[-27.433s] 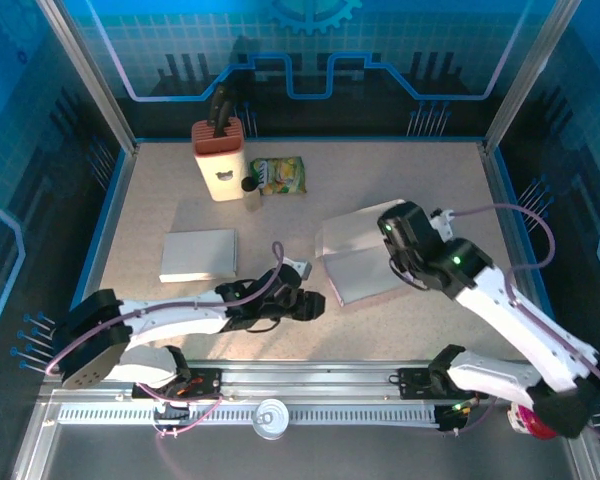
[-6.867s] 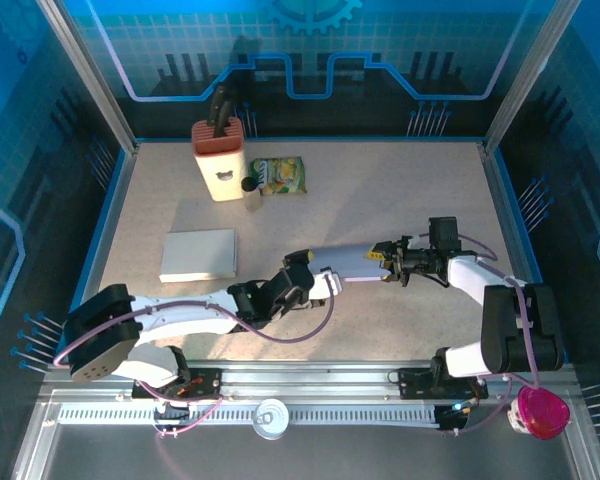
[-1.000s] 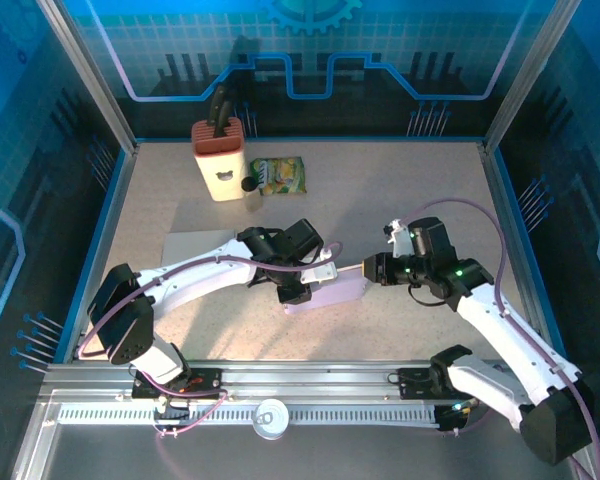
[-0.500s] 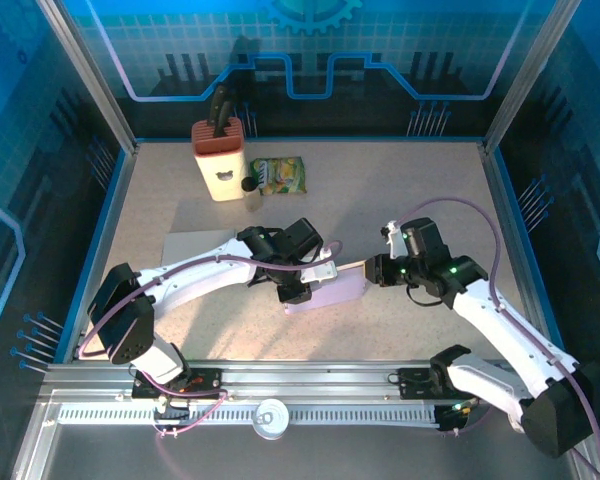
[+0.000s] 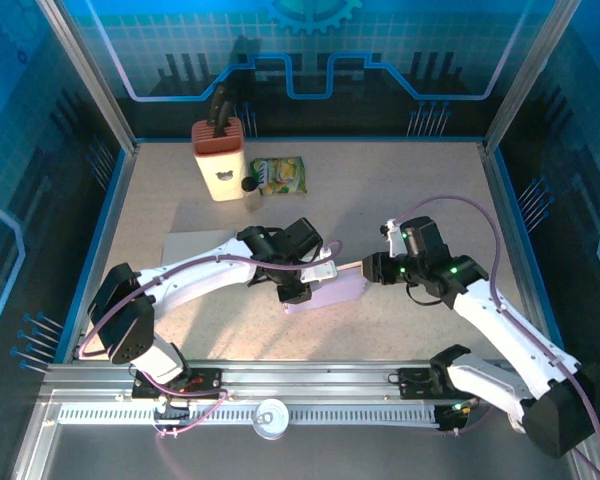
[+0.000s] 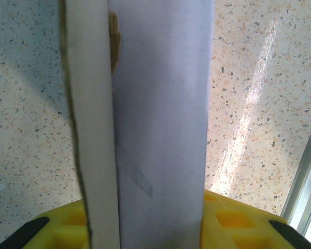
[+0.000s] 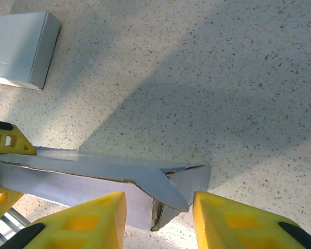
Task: Fold the paper box
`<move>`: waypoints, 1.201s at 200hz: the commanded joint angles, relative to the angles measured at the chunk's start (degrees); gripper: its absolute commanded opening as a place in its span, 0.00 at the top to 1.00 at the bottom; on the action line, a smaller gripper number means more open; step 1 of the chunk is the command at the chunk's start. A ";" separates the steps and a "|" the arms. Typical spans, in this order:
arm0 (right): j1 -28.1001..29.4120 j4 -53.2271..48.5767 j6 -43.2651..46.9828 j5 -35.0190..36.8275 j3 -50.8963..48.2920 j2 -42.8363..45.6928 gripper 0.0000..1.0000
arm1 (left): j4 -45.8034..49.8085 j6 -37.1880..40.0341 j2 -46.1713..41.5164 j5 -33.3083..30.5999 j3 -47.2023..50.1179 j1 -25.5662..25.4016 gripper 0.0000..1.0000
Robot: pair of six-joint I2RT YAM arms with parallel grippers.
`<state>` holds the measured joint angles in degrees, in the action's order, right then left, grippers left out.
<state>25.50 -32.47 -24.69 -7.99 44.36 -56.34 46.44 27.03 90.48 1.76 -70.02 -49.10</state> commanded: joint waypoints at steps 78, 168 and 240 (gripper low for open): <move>0.61 1.16 1.27 -1.26 1.26 -0.95 0.75 | 1.27 0.23 1.12 1.94 -1.39 0.58 0.66; 2.09 0.48 1.60 2.16 2.38 -0.70 0.82 | 1.38 0.16 1.41 2.26 -1.69 0.54 0.66; 3.32 0.12 1.53 4.60 2.91 -1.01 0.87 | 1.47 0.18 1.37 2.42 -1.63 0.58 0.66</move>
<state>27.73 -31.99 -23.88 -5.19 45.45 -57.76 46.44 27.00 91.02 2.28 -70.63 -48.90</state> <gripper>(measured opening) 0.140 0.339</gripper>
